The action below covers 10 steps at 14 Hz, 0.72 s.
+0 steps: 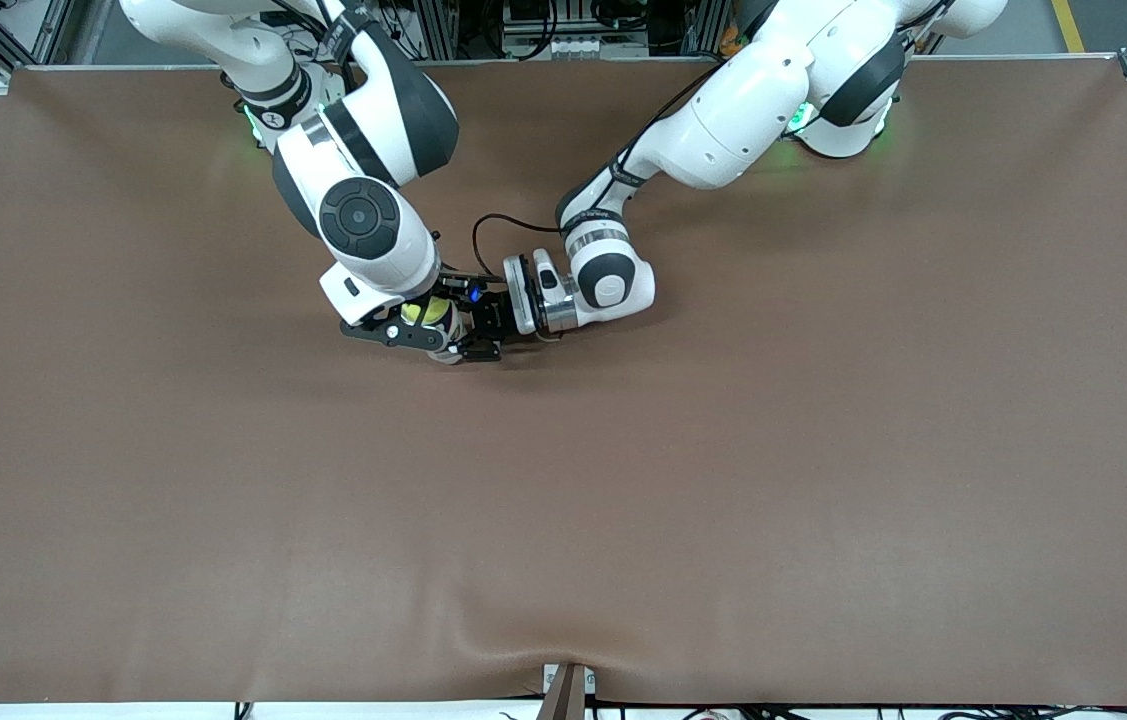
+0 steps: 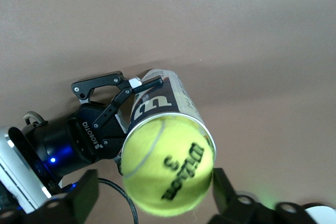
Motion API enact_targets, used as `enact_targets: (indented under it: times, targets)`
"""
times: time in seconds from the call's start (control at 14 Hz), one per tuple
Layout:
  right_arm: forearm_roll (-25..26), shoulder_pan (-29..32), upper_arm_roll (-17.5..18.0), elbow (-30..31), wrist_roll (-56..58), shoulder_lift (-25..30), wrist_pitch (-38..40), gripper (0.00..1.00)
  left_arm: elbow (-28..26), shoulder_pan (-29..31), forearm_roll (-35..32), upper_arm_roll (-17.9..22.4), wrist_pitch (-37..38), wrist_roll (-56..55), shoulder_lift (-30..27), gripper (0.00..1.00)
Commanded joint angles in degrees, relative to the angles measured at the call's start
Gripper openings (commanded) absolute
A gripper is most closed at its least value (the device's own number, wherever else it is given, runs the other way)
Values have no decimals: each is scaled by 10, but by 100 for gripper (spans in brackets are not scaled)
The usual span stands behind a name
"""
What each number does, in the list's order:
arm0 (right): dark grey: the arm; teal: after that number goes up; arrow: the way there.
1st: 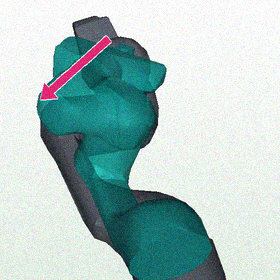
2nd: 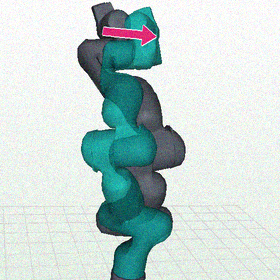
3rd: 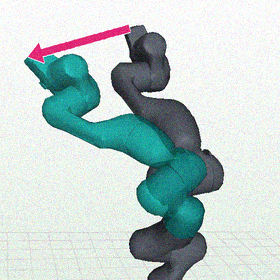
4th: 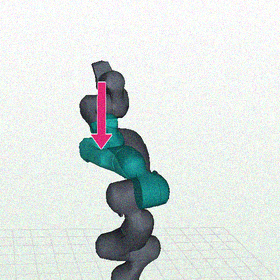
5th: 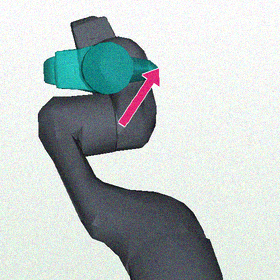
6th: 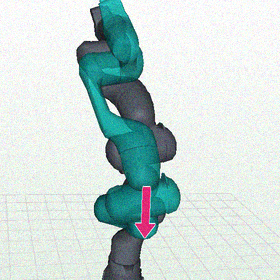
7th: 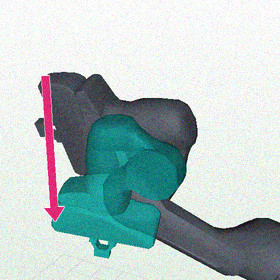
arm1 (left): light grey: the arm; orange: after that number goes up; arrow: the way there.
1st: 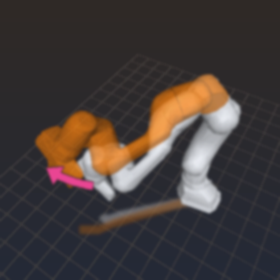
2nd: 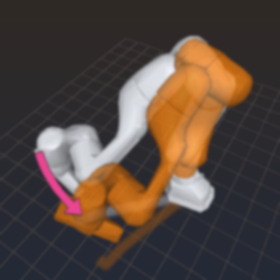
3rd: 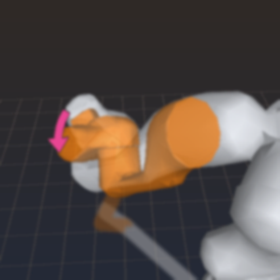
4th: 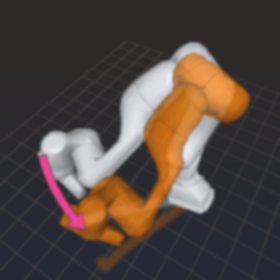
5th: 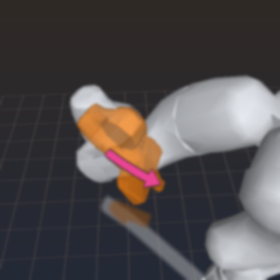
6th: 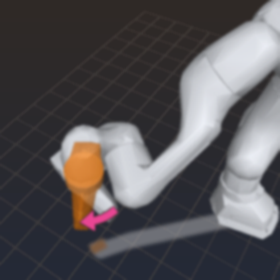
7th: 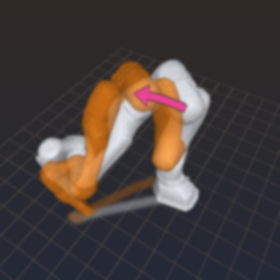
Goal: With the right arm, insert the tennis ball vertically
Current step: 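Push the ball into the can and open the right gripper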
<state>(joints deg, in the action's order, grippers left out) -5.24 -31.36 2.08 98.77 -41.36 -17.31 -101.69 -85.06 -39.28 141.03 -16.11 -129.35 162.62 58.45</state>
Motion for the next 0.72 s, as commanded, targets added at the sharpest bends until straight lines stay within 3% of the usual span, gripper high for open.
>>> enact_targets:
  times: [0.0, 0.29, 0.43, 0.64]
  targets:
    - [-6, 2, -5, 4, -2, 6, 1, 100, -14, 5, 35, -15, -10, 184, -5, 63]
    - [-6, 31, -7, -6, 18, 23, 18, 100, -15, 5, 36, -15, -10, 184, -4, 65]
    - [-6, 56, -7, -6, 46, 38, 28, 100, -15, 4, 38, -15, -10, 183, -4, 100]
    - [-6, 90, -8, -7, 96, 54, 40, 100, -15, 3, 39, -15, -11, 179, -5, 100]
